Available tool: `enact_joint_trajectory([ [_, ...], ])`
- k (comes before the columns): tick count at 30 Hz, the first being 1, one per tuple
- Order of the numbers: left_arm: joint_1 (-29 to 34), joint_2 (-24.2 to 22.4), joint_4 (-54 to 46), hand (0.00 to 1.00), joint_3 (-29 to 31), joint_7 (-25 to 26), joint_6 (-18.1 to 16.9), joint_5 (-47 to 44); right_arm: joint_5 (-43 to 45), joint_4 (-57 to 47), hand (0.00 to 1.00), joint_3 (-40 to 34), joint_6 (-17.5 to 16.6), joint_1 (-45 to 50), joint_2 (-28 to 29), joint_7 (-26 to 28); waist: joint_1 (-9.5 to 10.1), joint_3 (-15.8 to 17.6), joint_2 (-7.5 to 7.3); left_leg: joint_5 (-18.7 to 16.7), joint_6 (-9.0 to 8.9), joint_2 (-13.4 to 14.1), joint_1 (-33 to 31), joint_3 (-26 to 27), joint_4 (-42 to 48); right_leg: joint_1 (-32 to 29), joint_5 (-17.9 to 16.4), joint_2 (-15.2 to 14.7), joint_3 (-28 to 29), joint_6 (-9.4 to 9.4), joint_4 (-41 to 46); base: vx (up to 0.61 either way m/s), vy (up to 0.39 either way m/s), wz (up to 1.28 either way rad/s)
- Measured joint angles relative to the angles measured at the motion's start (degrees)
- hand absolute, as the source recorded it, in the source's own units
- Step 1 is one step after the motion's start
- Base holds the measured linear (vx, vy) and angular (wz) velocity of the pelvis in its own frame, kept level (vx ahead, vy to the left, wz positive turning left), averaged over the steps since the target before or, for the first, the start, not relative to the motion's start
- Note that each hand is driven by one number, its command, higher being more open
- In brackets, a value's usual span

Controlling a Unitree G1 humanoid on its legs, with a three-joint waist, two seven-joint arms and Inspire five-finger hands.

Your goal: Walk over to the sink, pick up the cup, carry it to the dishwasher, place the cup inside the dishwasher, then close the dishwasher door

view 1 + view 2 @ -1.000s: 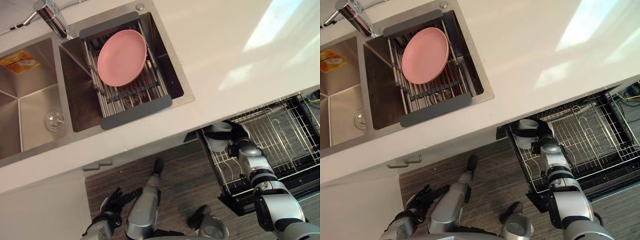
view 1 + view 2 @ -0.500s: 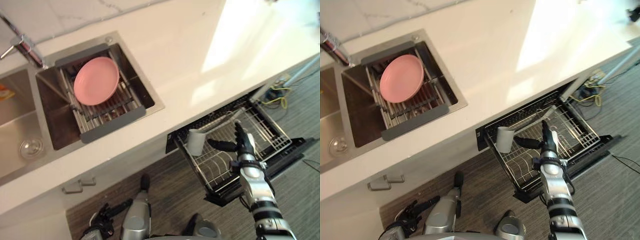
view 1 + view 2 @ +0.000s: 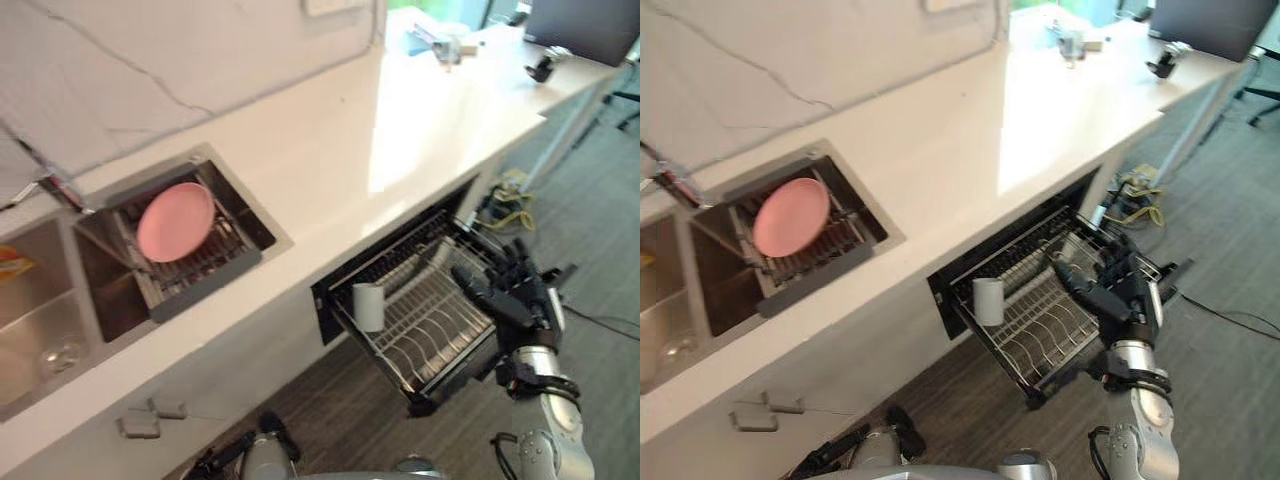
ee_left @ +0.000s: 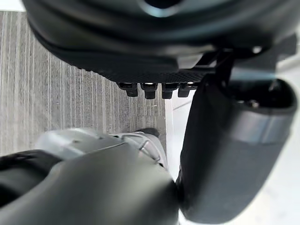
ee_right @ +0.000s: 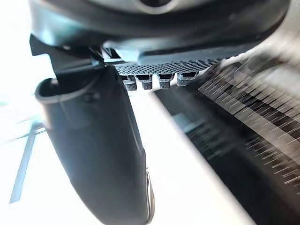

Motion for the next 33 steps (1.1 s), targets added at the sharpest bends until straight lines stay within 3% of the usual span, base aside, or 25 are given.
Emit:
enact_joint_trajectory([
  [3, -0.8, 0.2, 0.7, 1.0, -2.0, -2.2, 0.5, 1.4, 3.4, -4.9, 1.0, -0.1, -3.8, -0.8, 0.0, 2.7, -0.15, -0.2, 0.18, -1.3, -0.48, -1.6, 0.9, 2.1, -0.2, 0.9, -1.0, -2.0, -0.5, 1.03, 0.2, 0.04, 0.093, 0.22],
  [5, -2.5, 0.2, 2.4, 1.0, -3.3, -2.9, 1.7, 2.4, 5.0, -7.7, 1.0, -0.8, -6.2, -2.4, 0.1, 2.5, -0.55, -0.4, -0.16, -0.7, 0.02, -4.4, 1.2, 2.4, -1.9, 0.9, -0.6, -4.1, -1.3, 1.3, 0.8, 0.04, 0.1, 0.25],
  [8, -4.2, 0.7, 2.7, 1.0, -6.0, -3.8, 2.2, 4.8, 6.4, -10.0, 1.0, -0.8, -8.0, -2.8, 0.1, 0.9, -0.51, -0.7, -0.99, -0.9, 0.11, -6.3, 0.3, 1.3, -1.9, 0.9, -0.2, -6.0, -2.7, 2.14, 2.0, 0.06, 0.07, 0.25],
  [10, -5.9, 1.5, 2.9, 1.0, -9.2, -3.8, 2.3, 6.9, 7.8, -10.2, 1.0, -0.3, -8.1, -3.8, 0.4, 0.0, -0.52, -0.5, -1.92, -2.1, 0.01, -7.1, -0.5, 0.4, -0.7, 0.8, -0.6, -7.5, -3.7, 1.39, 4.5, 0.07, 0.091, 0.4],
  [11, -7.7, 1.8, 4.2, 1.0, -11.2, -3.6, 2.3, 7.8, 8.7, -10.2, 1.0, 0.3, -8.1, -4.2, 0.3, -0.4, -0.74, -0.4, -2.19, -3.2, 0.5, -7.7, -0.8, -1.0, -0.5, -0.6, -0.7, -9.3, -2.8, 0.69, 10.4, 0.06, 0.125, 0.54],
  [13, -9.0, 1.8, 4.5, 1.0, -14.4, -3.3, 2.4, 8.9, 9.1, -10.1, 1.0, 1.2, -7.8, -4.2, 0.3, -0.9, -1.04, -0.2, -2.42, -3.3, 0.61, -9.0, -0.4, -3.2, -2.0, -5.5, 1.5, -11.7, 2.7, -5.48, 21.7, 0.03, 0.147, 0.64],
  [14, -9.4, 2.1, 4.4, 1.0, -16.1, -2.9, 2.4, 9.4, 9.2, -10.1, 1.0, 2.1, -7.4, -4.2, 0.2, -0.9, -1.11, -0.2, -2.82, -3.2, 0.57, -10.0, 0.4, -5.7, -4.3, -10.1, 5.4, -11.9, 8.9, -10.21, 29.8, 0.05, 0.147, 0.87],
  [15, -10.1, 2.9, 4.0, 1.0, -17.6, -2.9, 2.4, 9.5, 9.3, -10.1, 1.0, 3.7, -7.3, -4.2, 0.2, -0.6, -1.48, 0.1, -3.53, -2.9, 0.69, -10.8, 1.3, -9.0, -6.9, -12.7, -0.1, -8.9, 13.8, -7.59, 33.4, 0.05, 0.103, 0.92],
  [16, -10.3, 3.2, 4.0, 1.0, -18.2, -2.8, 2.7, 9.6, 9.3, -10.1, 1.0, 4.4, -7.2, -4.2, 0.2, -0.3, -1.62, 0.3, -3.92, -2.4, 0.79, -11.2, 1.8, -10.6, -8.5, -13.9, -3.4, -6.1, 15.7, -6.69, 32.9, 0.06, 0.025, 0.92],
  [18, -12.2, 3.4, 4.4, 1.0, -20.8, -2.7, 4.6, 11.3, 9.4, -10.1, 1.0, 5.4, -6.6, -4.4, -0.3, 1.2, -1.57, 0.3, -4.07, -1.3, 0.84, -11.8, 2.0, -16.3, -14.2, -18.8, -8.7, 5.1, 22.7, -7.15, 26.8, 0.08, -0.012, 1.13],
  [19, -12.8, 3.6, 5.7, 1.0, -22.0, -3.1, 5.4, 13.0, 9.7, -10.0, 1.0, 5.3, -6.6, -4.3, -0.4, 1.7, -2.16, 0.2, -4.43, -1.1, 0.37, -12.9, 2.8, -17.8, -17.5, -20.3, -8.4, 9.3, 25.9, -7.22, 20.2, 0.15, -0.007, 1.56],
  [20, -13.1, 4.8, 6.0, 1.0, -22.1, -4.0, 6.1, 13.9, 10.9, -10.0, 1.0, 5.2, -6.7, -4.1, 0.1, 1.7, -2.64, -0.5, -7.23, -1.0, 0.56, -15.6, 2.6, -18.4, -16.9, -21.0, -7.0, 7.6, 26.7, -8.67, 15.0, 0.2, -0.059, 1.66],
  [21, -13.9, 6.4, 5.8, 1.0, -22.1, -5.0, 6.1, 14.1, 12.2, -9.6, 1.0, 4.4, -6.8, -5.0, -0.8, 1.8, -2.59, 0.1, -9.81, 2.8, 1.71, -17.6, 2.9, -17.9, -13.6, -20.6, -3.3, 4.4, 26.8, -6.53, 15.0, 0.12, -0.072, 1.37],
  [22, -14.3, 6.1, 6.4, 1.0, -22.0, -4.4, 5.8, 14.3, 12.7, -7.9, 1.0, 4.2, -6.9, -5.4, -0.8, 2.1, -2.53, 0.5, -10.36, 2.0, 2.08, -18.5, 3.9, -19.0, -13.4, -19.4, -4.6, 3.2, 26.0, -6.15, 16.3, 0.15, -0.073, 0.95],
  [23, -13.6, 5.7, 6.0, 1.0, -22.5, -4.4, 5.4, 14.4, 13.2, -6.4, 1.0, 4.4, -6.7, -5.4, -1.3, 1.5, -1.82, -0.8, -9.84, 2.3, 1.18, -18.3, 4.0, -18.8, -14.6, -18.6, -4.9, 3.5, 25.5, -5.91, 14.0, 0.15, -0.017, 0.32],
  [24, -12.9, 5.2, 5.3, 1.0, -22.3, -4.6, 5.1, 14.3, 13.4, -5.3, 1.0, 4.8, -6.7, -6.5, -1.6, 1.2, -0.42, -1.8, -8.05, 2.9, 0.99, -17.9, 3.9, -18.7, -15.9, -17.7, -3.4, 4.7, 25.5, -6.34, 10.3, 0.19, 0.012, 0.01],
  [25, -12.5, 5.1, 4.6, 1.0, -22.3, -4.8, 5.3, 14.3, 13.3, -4.5, 1.0, 5.9, -6.5, -7.7, -1.6, 0.8, -0.28, -2.1, -7.44, 3.6, 0.86, -17.7, 4.2, -18.7, -17.8, -16.9, -1.6, 5.5, 25.4, -6.74, 7.2, 0.16, 0.019, -0.11],
  [28, -12.4, 5.1, 4.6, 1.0, -22.2, -5.6, 5.9, 14.4, 13.3, -4.4, 1.0, 6.6, -6.4, -9.0, -1.4, 0.0, -0.39, -2.1, -7.59, 4.7, 1.73, -18.2, 5.7, -18.7, -20.4, -14.6, 0.6, 6.0, 25.2, -5.89, 3.3, 0.15, 0.016, -0.02],
  [33, -12.0, 4.8, 4.7, 1.0, -22.3, -6.6, 4.6, 15.8, 13.3, -4.4, 1.0, 6.6, -6.1, -8.9, -0.5, -0.4, -0.71, -2.2, -7.61, 3.4, 1.64, -18.5, 7.4, -18.4, -20.5, -12.6, 0.7, 5.8, 26.2, -5.77, 2.1, 0.13, -0.003, -0.04],
])
